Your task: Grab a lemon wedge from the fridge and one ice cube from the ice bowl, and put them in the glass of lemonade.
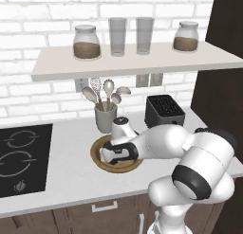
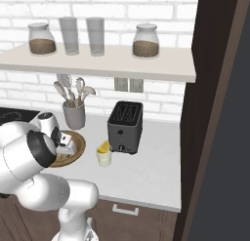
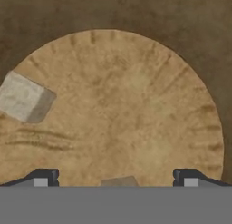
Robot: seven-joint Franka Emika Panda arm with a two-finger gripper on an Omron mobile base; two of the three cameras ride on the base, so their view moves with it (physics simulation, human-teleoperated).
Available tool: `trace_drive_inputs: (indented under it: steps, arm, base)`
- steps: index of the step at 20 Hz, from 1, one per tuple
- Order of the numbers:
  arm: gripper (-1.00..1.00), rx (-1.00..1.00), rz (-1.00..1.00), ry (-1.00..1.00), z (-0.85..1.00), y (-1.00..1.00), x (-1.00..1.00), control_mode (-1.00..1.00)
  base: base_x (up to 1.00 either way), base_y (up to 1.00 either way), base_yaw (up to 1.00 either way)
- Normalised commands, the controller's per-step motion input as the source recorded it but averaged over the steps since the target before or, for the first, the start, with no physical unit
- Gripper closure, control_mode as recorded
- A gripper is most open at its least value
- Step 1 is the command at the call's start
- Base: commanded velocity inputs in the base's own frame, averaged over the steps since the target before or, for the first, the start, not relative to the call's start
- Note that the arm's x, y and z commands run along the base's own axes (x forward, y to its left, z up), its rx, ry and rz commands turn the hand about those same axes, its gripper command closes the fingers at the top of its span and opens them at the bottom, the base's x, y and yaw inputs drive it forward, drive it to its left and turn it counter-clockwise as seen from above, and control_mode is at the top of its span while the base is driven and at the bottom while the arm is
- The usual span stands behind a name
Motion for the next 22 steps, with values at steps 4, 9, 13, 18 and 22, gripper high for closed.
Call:
trace_drive_inputs:
  steps: [4, 9, 13, 18, 22]
  arm:
    - [-1.00, 0.01, 0.00, 0.06, 0.00, -0.23, -0.29, -1.00]
    - [-1.00, 0.01, 0.00, 0.04, 0.00, -0.15, -0.20, -1.00]
    - [-1.00, 0.00, 0.00, 0.00, 0.00, 0.00, 0.00, -1.00]
    - [-1.00, 0.00, 0.00, 0.00, -0.02, 0.00, 0.00, -1.00]
    - [-1.00, 0.00, 0.00, 0.00, -0.31, 0.00, 0.00, -1.00]
  base:
    - [0.00, 0.00, 0.00]
    - [0.00, 0.00, 0.00]
    - [0.00, 0.00, 0.00]
    - [0.00, 0.00, 0.00]
    - [0.00, 0.00, 0.00]
